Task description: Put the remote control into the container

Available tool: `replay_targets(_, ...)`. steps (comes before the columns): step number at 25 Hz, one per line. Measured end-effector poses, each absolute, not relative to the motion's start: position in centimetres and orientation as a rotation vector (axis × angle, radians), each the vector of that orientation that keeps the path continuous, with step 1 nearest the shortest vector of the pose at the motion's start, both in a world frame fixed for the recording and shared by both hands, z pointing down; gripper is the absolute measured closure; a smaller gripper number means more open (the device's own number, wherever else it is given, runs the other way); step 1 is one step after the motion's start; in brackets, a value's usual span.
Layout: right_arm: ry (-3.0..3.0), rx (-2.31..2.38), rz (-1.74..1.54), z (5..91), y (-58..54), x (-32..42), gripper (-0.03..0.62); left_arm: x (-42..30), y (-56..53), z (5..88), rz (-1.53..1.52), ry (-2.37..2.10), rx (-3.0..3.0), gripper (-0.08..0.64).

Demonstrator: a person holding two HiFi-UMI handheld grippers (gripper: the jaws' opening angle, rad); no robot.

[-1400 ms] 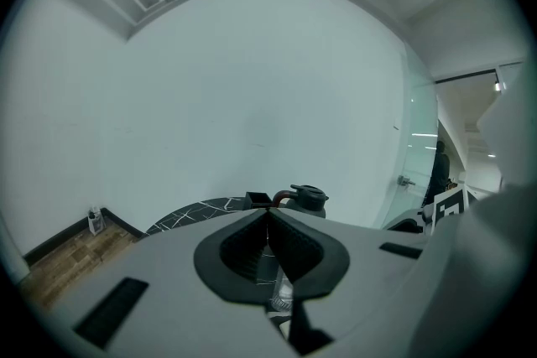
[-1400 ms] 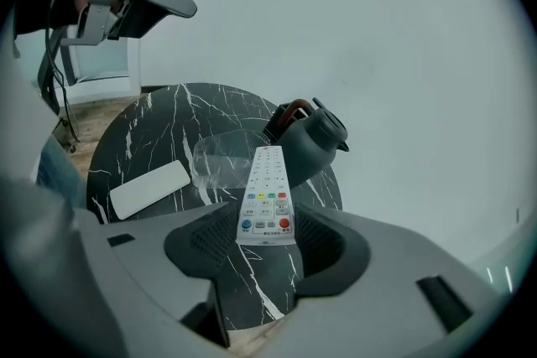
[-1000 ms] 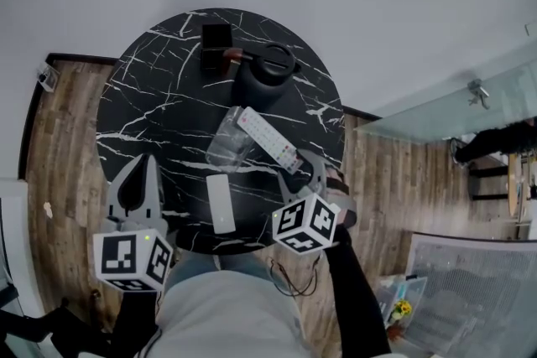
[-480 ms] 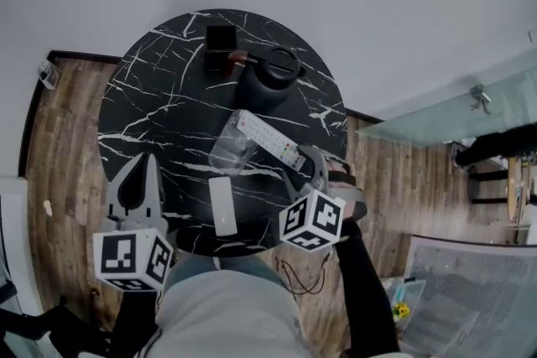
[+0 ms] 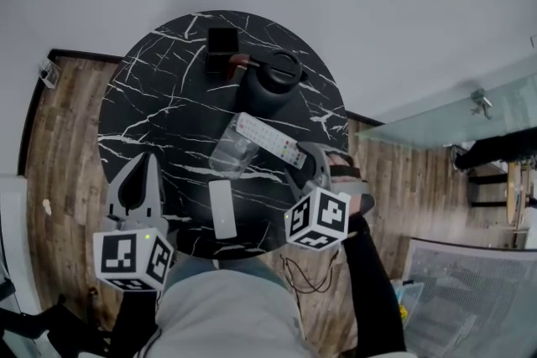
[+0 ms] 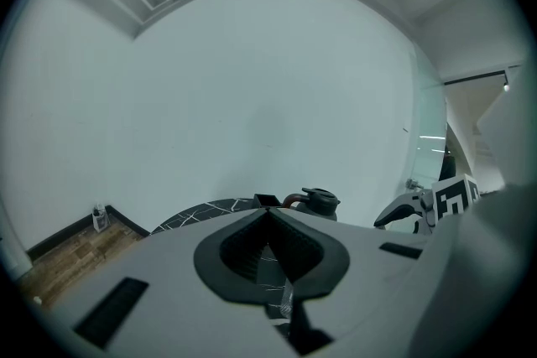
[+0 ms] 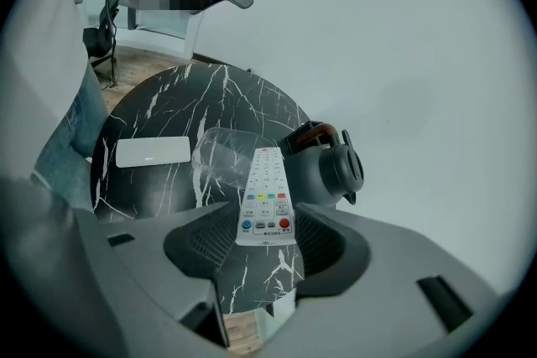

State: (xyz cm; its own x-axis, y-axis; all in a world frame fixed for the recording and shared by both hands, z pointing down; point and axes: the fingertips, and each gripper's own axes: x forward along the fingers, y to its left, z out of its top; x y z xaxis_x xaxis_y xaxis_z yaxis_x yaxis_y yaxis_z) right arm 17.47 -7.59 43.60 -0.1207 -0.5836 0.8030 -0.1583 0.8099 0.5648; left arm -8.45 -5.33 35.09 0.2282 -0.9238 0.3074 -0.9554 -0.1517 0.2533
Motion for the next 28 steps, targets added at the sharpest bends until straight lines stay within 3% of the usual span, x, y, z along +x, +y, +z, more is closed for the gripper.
replay_targets(28, -1.639, 0.276, -0.500, 44.6, -10.0, 14.7, 0.377, -9.1, -6.3, 35.4, 0.103, -1.752, 2.082, 0.549)
